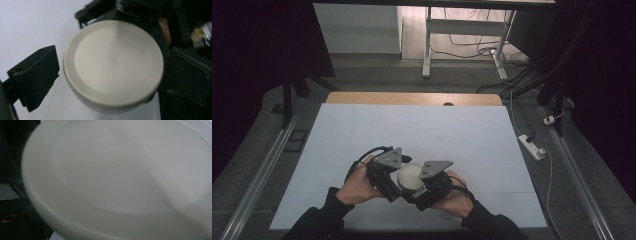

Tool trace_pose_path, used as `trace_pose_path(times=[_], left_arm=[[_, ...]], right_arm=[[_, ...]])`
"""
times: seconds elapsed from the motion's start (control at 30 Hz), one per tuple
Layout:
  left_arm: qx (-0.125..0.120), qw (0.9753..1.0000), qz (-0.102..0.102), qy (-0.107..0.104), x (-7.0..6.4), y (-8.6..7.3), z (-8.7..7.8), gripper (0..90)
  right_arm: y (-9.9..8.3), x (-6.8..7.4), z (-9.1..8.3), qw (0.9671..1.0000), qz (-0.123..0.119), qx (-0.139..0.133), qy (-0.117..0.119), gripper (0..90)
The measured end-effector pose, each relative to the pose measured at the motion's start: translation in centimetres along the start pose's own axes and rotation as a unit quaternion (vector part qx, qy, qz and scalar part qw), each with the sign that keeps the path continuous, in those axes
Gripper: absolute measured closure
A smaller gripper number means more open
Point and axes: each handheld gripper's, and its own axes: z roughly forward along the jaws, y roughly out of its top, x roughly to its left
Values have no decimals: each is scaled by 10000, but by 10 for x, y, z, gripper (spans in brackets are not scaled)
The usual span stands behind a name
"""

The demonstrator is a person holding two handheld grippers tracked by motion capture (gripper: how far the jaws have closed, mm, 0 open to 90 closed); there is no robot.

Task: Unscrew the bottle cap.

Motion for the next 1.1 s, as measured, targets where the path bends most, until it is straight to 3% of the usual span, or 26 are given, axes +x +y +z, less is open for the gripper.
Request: trace_pose_path(times=[0.07, 0.2, 0.37, 0.5, 0.7, 0.73, 0.77, 0.83, 0.93, 1.1], left_arm=[[-18, 9996, 138, -227, -1, -1, 0, 5], [-35, 9987, 287, -426, -2, -2, 2, 12], [-67, 9978, 437, -487, -6, -3, 4, 71], [-59, 9991, 354, -246, -7, -2, 5, 75], [-67, 9998, -110, 159, -4, 0, 11, 77], [-69, 9994, -224, 244, -3, 0, 12, 77], [-53, 9980, -422, 478, -4, 2, 14, 77], [-35, 9970, -507, 590, -4, 3, 16, 77], [4, 9927, -747, 948, -6, 8, 20, 77], [-61, 9911, -869, 1008, -6, 8, 20, 77]], right_arm=[[1, 2, 0, 10000, -60, -8, 63, 63], [3, 12, 1, 9991, -276, -2, 319, 63], [4, 15, 2, 9987, -341, -4, 370, 63], [4, 12, 1, 9993, -291, 23, 213, 63], [3, 7, 2, 9999, -97, 109, -27, 63], [3, 6, 2, 9999, -45, 116, -78, 63], [2, 3, 3, 9997, 72, 130, -210, 63], [2, 1, 3, 9991, 137, 147, -365, 63], [1, -2, 3, 9983, 305, 150, -484, 63], [1, -3, 3, 9976, 374, 156, -555, 63]])
